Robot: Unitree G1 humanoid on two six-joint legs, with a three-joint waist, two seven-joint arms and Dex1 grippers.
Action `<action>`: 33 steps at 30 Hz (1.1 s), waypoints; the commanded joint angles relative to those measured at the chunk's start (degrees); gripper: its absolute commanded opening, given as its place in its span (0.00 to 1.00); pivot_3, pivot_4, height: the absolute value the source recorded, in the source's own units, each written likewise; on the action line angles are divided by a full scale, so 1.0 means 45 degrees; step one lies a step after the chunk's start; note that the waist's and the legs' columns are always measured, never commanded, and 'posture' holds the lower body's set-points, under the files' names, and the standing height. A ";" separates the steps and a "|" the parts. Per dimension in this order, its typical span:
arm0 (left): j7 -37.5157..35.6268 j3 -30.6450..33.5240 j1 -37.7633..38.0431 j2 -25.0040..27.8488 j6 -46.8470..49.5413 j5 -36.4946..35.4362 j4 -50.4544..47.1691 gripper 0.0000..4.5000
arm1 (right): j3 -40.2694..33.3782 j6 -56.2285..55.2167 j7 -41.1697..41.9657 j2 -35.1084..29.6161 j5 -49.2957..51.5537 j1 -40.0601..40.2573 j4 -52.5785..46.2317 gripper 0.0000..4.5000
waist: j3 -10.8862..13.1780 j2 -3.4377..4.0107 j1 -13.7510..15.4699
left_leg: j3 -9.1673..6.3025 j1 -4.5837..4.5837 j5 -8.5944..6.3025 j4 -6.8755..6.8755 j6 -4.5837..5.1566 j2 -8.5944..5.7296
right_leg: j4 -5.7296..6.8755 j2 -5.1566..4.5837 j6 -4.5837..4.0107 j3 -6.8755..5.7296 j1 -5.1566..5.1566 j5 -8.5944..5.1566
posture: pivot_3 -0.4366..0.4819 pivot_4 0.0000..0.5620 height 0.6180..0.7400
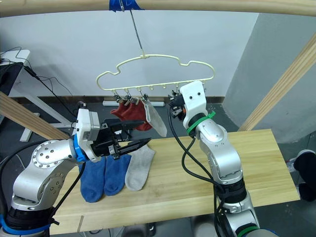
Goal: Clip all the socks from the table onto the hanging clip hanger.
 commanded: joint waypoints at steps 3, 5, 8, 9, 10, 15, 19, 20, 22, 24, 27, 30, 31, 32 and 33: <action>-0.0016 0.0084 -0.0103 -0.0046 -0.0222 -0.0052 -0.0196 0.62 | 0.0009 -0.0273 -0.0255 0.0291 0.0083 -0.0285 -0.0216 0.41 | -0.0001 0.0001 -0.0002 | 0.0001 0.0000 0.0000 0.0001 0.0000 0.0000 | 0.0000 -0.0002 0.0000 0.0001 0.0000 0.0000 | 0.27 0.42 1.00; -0.0021 0.0076 -0.0103 -0.0042 -0.0226 -0.0036 -0.0185 0.62 | 0.0017 -0.0226 -0.0283 0.0374 0.0111 -0.0287 -0.0204 0.41 | -0.0001 0.0001 -0.0002 | 0.0000 0.0000 0.0000 0.0001 0.0000 0.0001 | 0.0000 -0.0002 0.0000 0.0000 0.0000 0.0000 | 0.27 0.42 1.00; -0.0003 0.0050 -0.0126 -0.0068 -0.0240 -0.0011 -0.0166 0.62 | 0.0039 -0.0223 -0.0303 0.0468 0.0140 -0.0280 -0.0181 0.41 | -0.0002 0.0001 -0.0004 | 0.0000 0.0000 0.0000 0.0002 0.0000 0.0002 | 0.0002 -0.0002 -0.0001 0.0000 0.0000 0.0000 | 0.27 0.42 1.00; 0.0007 0.0032 -0.0139 -0.0087 -0.0250 0.0002 -0.0157 0.62 | 0.0032 -0.0242 -0.0315 0.0518 0.0156 -0.0276 -0.0169 0.41 | -0.0002 0.0001 -0.0004 | -0.0001 0.0000 0.0000 0.0002 0.0000 0.0001 | 0.0003 -0.0002 -0.0001 -0.0001 0.0000 0.0001 | 0.27 0.42 1.00; 0.0002 0.0020 -0.0138 -0.0095 -0.0257 0.0008 -0.0152 0.62 | 0.0026 -0.0267 -0.0323 0.0558 0.0161 -0.0269 -0.0155 0.41 | -0.0003 0.0001 -0.0004 | 0.0000 0.0000 0.0000 0.0002 0.0000 0.0001 | 0.0004 -0.0002 -0.0001 0.0000 0.0000 0.0001 | 0.27 0.42 1.00; -0.0039 0.0002 -0.0121 -0.0130 -0.0293 0.0066 -0.0090 0.62 | -0.0078 -0.0300 -0.0428 0.0759 0.0190 -0.0258 -0.0058 0.41 | -0.0005 0.0001 -0.0008 | 0.0000 0.0000 0.0000 0.0004 0.0000 0.0001 | 0.0006 -0.0003 -0.0001 0.0000 0.0000 0.0001 | 0.27 0.42 1.00; -0.0045 -0.0015 -0.0092 -0.0145 -0.0305 0.0080 -0.0085 0.62 | -0.0126 -0.0298 -0.0511 0.0857 0.0213 -0.0288 -0.0022 0.41 | -0.0006 0.0000 -0.0006 | 0.0000 0.0000 0.0000 0.0004 0.0000 0.0001 | 0.0007 -0.0003 -0.0001 -0.0001 0.0000 0.0001 | 0.28 0.42 1.00; -0.0045 -0.0025 -0.0084 -0.0152 -0.0312 0.0087 -0.0084 0.62 | -0.0144 -0.0292 -0.0531 0.0887 0.0225 -0.0300 -0.0012 0.41 | -0.0006 0.0000 -0.0006 | 0.0000 0.0000 0.0000 0.0004 0.0000 0.0001 | 0.0007 -0.0003 -0.0001 -0.0001 0.0000 0.0001 | 0.28 0.42 1.00; -0.0048 -0.0034 -0.0071 -0.0156 -0.0321 0.0092 -0.0079 0.62 | -0.0219 -0.0210 -0.0597 0.0999 0.0307 -0.0315 -0.0006 0.41 | -0.0007 0.0000 -0.0006 | 0.0000 0.0000 0.0000 0.0005 0.0000 0.0001 | 0.0007 -0.0004 -0.0001 0.0000 0.0000 0.0001 | 0.27 0.42 1.00; -0.0041 -0.0030 -0.0067 -0.0152 -0.0310 0.0081 -0.0084 0.62 | -0.0275 -0.0114 -0.0673 0.1092 0.0353 -0.0320 -0.0038 0.41 | -0.0007 0.0000 -0.0007 | 0.0001 0.0000 0.0000 0.0005 0.0000 0.0001 | 0.0009 -0.0004 -0.0001 -0.0001 0.0000 0.0001 | 0.27 0.42 1.00; -0.0060 -0.0044 -0.0071 -0.0150 -0.0314 0.0083 -0.0054 0.62 | -0.0397 0.0197 -0.0955 0.1338 0.0386 -0.0272 -0.0198 0.41 | -0.0009 0.0001 -0.0008 | -0.0001 0.0001 0.0000 0.0005 0.0000 0.0002 | 0.0011 -0.0004 -0.0001 -0.0002 0.0000 0.0001 | 0.27 0.42 1.00; -0.0066 -0.0061 -0.0069 -0.0164 -0.0322 0.0098 -0.0038 0.62 | -0.0401 0.0454 -0.1149 0.1510 0.0407 -0.0192 -0.0381 0.41 | -0.0012 0.0002 -0.0008 | -0.0001 0.0001 0.0000 0.0008 0.0000 0.0002 | 0.0012 -0.0005 -0.0002 0.0000 0.0000 0.0002 | 0.27 0.42 1.00; -0.0072 -0.0067 -0.0072 -0.0169 -0.0320 0.0102 -0.0034 0.62 | -0.0395 0.0519 -0.1198 0.1547 0.0414 -0.0181 -0.0422 0.41 | -0.0012 0.0002 -0.0008 | -0.0001 0.0001 0.0000 0.0008 0.0000 0.0002 | 0.0012 -0.0005 -0.0002 0.0000 0.0000 0.0001 | 0.27 0.42 1.00; -0.0075 -0.0071 -0.0064 -0.0175 -0.0317 0.0103 -0.0042 0.62 | -0.0392 0.0588 -0.1266 0.1616 0.0440 -0.0152 -0.0492 0.41 | -0.0013 0.0002 -0.0009 | -0.0001 0.0001 0.0001 0.0008 0.0000 0.0003 | 0.0012 -0.0006 -0.0002 0.0000 -0.0001 0.0002 | 0.27 0.42 1.00; -0.0077 -0.0084 -0.0072 -0.0185 -0.0321 0.0115 -0.0031 0.62 | -0.0409 0.0696 -0.1355 0.1752 0.0504 -0.0116 -0.0572 0.41 | -0.0013 0.0002 -0.0009 | -0.0001 0.0001 0.0000 0.0008 0.0000 0.0002 | 0.0013 -0.0006 -0.0002 -0.0001 -0.0001 0.0001 | 0.27 0.42 1.00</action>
